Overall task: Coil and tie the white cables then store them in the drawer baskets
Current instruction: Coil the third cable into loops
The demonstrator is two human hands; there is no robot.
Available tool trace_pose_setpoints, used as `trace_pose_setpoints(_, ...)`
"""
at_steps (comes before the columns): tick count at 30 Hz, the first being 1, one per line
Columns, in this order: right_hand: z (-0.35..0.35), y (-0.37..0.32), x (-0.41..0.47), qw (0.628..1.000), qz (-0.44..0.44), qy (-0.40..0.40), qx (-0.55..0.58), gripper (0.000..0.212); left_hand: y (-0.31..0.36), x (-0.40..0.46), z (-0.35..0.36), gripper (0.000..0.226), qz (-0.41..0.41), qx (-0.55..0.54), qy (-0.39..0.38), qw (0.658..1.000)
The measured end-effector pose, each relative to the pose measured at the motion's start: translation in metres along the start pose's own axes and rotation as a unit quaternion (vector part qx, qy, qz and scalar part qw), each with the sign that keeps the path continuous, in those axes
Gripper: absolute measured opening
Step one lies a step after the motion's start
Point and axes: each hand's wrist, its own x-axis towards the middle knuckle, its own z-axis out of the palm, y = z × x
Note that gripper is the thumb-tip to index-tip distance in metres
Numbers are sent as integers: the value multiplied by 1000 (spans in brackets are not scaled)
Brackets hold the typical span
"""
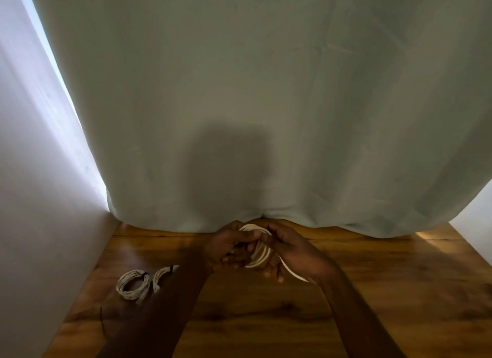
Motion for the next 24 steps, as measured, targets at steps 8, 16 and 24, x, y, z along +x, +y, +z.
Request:
trace_pose_setpoints(8,16,13,21,984,-69,159,-47,19,-4,4,10,40,63,5,186,980)
trace_pose_setpoints(16,23,13,38,968,-93,207,-110,20,7,-4,21,42,56,15,221,974)
trace_pose_setpoints(24,33,-3,41,946,-78,260,-177,53,6,-2,31,45,29,-87,225,970)
